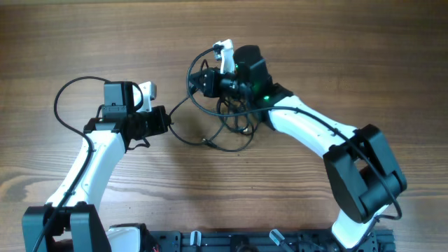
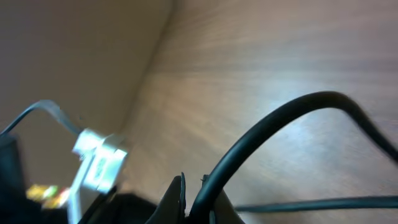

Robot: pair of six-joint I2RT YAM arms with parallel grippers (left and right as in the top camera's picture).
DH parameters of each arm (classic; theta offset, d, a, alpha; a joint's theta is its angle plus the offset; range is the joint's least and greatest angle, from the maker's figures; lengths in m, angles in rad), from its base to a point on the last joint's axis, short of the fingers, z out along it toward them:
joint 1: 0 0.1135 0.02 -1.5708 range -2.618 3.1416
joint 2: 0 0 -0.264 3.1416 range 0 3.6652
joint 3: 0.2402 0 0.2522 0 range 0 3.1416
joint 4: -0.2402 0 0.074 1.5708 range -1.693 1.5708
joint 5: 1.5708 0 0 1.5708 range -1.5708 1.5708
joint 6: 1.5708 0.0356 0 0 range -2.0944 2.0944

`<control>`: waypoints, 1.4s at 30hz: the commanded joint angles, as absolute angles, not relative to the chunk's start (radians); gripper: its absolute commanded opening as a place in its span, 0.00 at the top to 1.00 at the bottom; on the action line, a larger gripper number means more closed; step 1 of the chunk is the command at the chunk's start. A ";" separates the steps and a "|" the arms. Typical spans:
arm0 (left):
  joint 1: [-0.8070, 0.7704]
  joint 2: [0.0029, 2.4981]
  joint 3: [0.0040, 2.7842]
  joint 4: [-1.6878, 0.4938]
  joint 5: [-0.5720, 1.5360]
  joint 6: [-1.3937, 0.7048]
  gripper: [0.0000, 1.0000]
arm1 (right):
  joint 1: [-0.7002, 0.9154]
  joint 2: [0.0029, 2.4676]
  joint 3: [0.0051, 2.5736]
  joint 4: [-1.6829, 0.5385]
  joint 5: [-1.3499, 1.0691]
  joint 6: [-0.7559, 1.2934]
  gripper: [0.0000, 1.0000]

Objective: Untangle cables

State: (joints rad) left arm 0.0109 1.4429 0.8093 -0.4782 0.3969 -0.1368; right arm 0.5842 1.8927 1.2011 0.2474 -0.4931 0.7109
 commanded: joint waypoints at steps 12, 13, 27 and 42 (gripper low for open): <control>-0.088 1.453 0.805 -0.459 0.397 -0.108 0.96 | 0.664 2.101 1.206 0.390 -0.131 0.648 0.77; -0.088 1.453 0.805 -0.459 0.391 -0.109 0.95 | 0.664 2.102 1.206 0.378 -0.173 0.598 0.57; -0.087 1.453 0.805 -0.456 0.376 -0.110 0.96 | 0.584 1.737 1.207 -0.142 -0.338 0.366 0.00; -0.085 1.142 0.817 -0.471 0.290 -0.213 0.96 | 0.522 1.877 1.171 -0.408 -0.080 0.289 0.00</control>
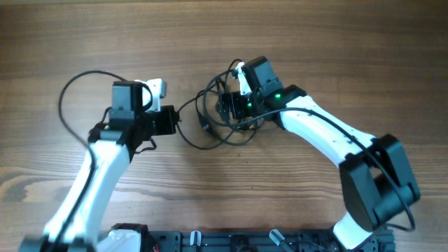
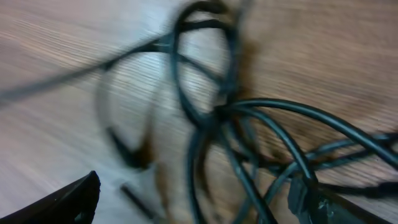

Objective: Untangle cables

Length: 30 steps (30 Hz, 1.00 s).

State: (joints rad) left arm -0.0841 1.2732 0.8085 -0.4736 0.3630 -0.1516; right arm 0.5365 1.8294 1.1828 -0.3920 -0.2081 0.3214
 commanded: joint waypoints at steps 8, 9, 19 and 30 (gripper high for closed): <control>-0.021 0.860 0.817 -0.471 0.208 -0.305 0.96 | 0.439 1.925 1.170 -0.439 -0.052 0.311 0.23; -0.010 0.836 0.817 -0.471 0.208 -0.306 0.96 | 0.428 1.932 1.170 -0.440 -0.052 0.317 0.24; 0.192 0.718 0.817 -0.524 0.200 -0.511 0.96 | 0.306 1.948 1.170 -0.480 -0.051 0.327 0.28; 0.331 0.746 0.817 -0.592 0.437 -0.479 0.76 | 0.190 1.949 1.170 -0.493 -0.282 0.225 0.20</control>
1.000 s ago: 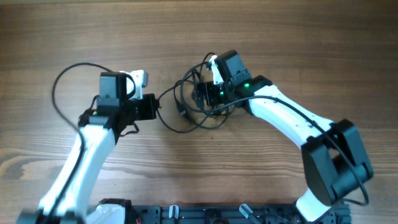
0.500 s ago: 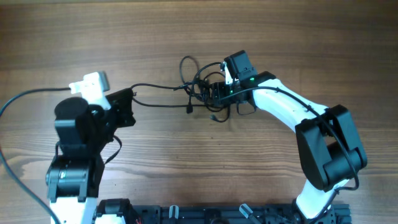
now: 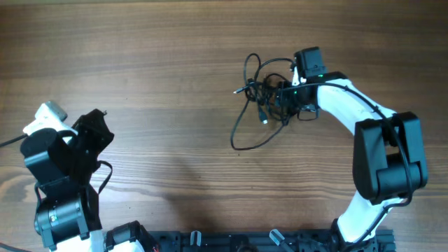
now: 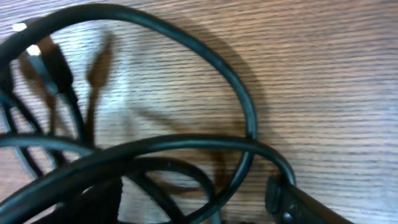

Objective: Untangle cables

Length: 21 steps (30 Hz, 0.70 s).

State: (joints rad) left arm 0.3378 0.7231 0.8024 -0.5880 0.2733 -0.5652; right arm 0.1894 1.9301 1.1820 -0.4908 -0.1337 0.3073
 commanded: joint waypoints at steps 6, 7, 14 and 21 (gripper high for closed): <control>0.259 0.904 0.817 -0.600 0.663 -0.258 0.31 | 0.191 1.948 1.171 -0.505 -0.394 0.205 0.15; 0.240 0.949 0.817 -0.603 0.682 -0.227 0.29 | 0.191 1.944 1.178 -0.508 -0.399 0.203 0.15; 0.133 1.197 0.817 -0.562 0.710 -0.156 0.26 | 0.191 1.836 1.248 -0.630 -0.580 0.076 0.14; 0.107 1.377 0.817 -0.472 0.710 -0.157 0.32 | 0.204 1.785 1.248 -0.727 -0.585 0.022 0.19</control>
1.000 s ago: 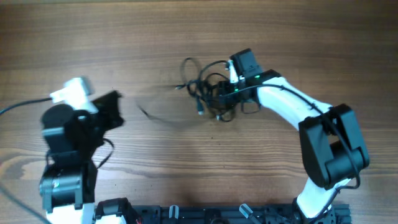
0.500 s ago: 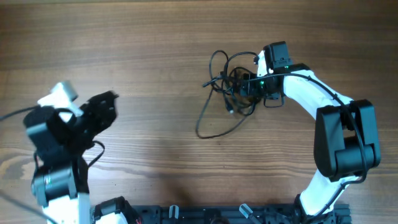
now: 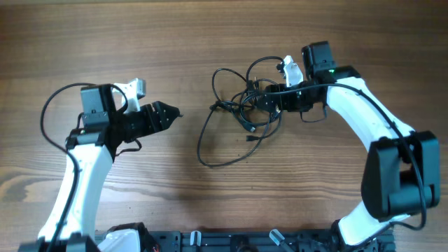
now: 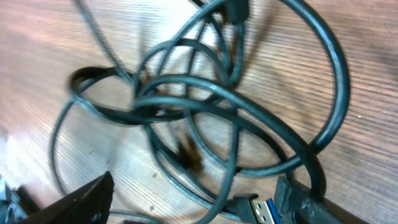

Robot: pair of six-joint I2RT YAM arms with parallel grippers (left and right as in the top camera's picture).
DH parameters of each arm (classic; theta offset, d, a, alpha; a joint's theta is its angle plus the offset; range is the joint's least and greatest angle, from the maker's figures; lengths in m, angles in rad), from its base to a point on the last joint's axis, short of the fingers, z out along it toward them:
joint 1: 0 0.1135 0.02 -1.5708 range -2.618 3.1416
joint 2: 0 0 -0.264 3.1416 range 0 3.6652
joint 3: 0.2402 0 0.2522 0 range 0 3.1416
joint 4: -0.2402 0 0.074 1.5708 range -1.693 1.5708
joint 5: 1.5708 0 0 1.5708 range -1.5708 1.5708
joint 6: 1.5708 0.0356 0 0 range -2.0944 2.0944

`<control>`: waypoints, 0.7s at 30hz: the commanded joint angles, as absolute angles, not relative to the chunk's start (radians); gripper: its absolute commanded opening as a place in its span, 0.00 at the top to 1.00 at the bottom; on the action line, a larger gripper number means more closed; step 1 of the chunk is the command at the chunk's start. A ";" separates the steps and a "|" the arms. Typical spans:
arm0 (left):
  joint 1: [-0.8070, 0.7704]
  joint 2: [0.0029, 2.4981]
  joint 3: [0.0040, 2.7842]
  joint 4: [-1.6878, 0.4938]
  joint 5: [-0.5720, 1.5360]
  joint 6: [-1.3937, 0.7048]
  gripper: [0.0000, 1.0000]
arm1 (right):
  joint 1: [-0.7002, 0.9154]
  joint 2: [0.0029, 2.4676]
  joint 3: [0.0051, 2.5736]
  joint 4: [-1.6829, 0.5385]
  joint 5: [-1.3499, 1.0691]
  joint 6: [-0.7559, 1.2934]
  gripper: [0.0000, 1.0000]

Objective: Untangle cables

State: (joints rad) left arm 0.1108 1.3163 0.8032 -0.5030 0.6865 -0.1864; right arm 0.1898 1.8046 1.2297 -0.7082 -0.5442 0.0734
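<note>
A tangle of black cables (image 3: 241,105) lies right of the table's centre, with one long loop (image 3: 210,157) trailing toward the front. My right gripper (image 3: 262,99) sits low in the tangle's right side. In the right wrist view this gripper (image 4: 196,190) is open. Several crossing strands (image 4: 186,106) and a blue-tongued USB plug (image 4: 256,209) lie between its fingers, and nothing is clamped. My left gripper (image 3: 168,113) points right at the tangle from a short gap away. Its fingers meet in a point with nothing in them.
The wooden table (image 3: 210,42) carries only the cables. The left arm's own black cord (image 3: 45,115) arcs out at the far left. The arms' base rail (image 3: 231,241) runs along the front edge.
My left arm was folded back at the front left corner; now it reaches out, its gripper just left of the tangle. The tangle lies spread further left, the right gripper still among its strands.
At first both grippers were at the tangle in mid-table, the right one shut on a thick strand. Then the right one was open over the cables. Later the tangle lay further right and the left arm was withdrawn. Now the left gripper is back beside it.
</note>
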 commanded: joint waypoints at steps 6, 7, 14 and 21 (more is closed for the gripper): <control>0.105 1.456 0.817 -0.432 0.711 -0.160 0.43 | 0.257 1.768 1.265 -0.691 -0.649 0.000 0.35; 0.102 1.463 0.817 -0.432 0.711 -0.160 0.44 | 0.266 1.764 1.274 -0.689 -0.638 0.001 0.36; 0.022 1.470 0.816 -0.409 0.743 -0.152 0.52 | 0.376 1.760 1.305 -0.642 -0.459 -0.053 0.36; -0.059 1.515 0.816 -0.391 0.669 -0.192 0.72 | 0.408 1.760 1.305 -0.516 -0.488 -0.004 0.00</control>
State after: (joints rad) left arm -0.0345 1.4723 0.8032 -0.4076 0.6998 -0.1699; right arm 0.4118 1.7851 1.2858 -0.5404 -0.4934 -0.0227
